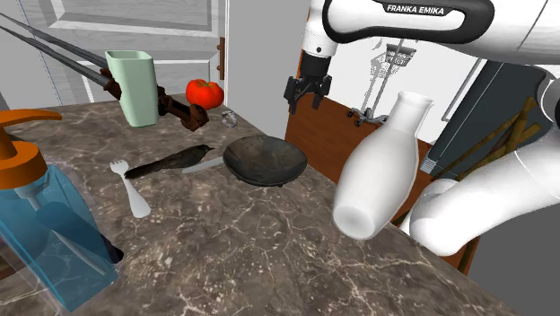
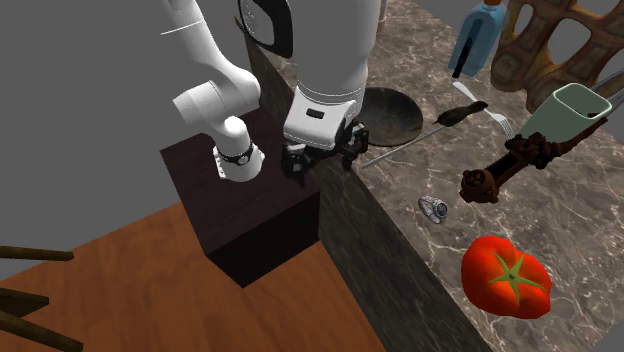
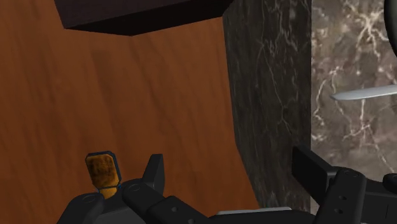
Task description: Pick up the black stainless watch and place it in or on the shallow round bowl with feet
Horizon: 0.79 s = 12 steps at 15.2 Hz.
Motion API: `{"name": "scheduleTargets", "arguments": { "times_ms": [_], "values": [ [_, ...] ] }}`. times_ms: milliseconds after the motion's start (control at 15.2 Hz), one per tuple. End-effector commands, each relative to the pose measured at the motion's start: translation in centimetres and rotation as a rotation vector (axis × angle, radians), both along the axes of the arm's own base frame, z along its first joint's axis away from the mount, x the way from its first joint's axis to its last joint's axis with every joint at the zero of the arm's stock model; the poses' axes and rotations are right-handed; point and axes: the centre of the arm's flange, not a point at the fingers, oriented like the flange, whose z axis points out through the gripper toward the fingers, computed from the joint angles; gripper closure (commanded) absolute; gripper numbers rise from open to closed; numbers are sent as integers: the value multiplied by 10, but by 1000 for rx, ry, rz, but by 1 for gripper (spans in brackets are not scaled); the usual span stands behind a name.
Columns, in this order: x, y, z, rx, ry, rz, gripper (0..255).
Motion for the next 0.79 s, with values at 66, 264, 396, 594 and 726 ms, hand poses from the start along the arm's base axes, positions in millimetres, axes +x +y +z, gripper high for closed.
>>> {"name": "scheduleTargets", "arguments": {
  "times_ms": [66,264,396,594,726],
  "values": [
    [28,30,0,-1,8,9,0],
    [56,59,-4,-3,15,17,0],
    [75,78,-6,-4,20,23,0],
    [103,107,-10,-6,27,31,0],
    [121,126,-13,-7,32,37,0]
  ]
}}
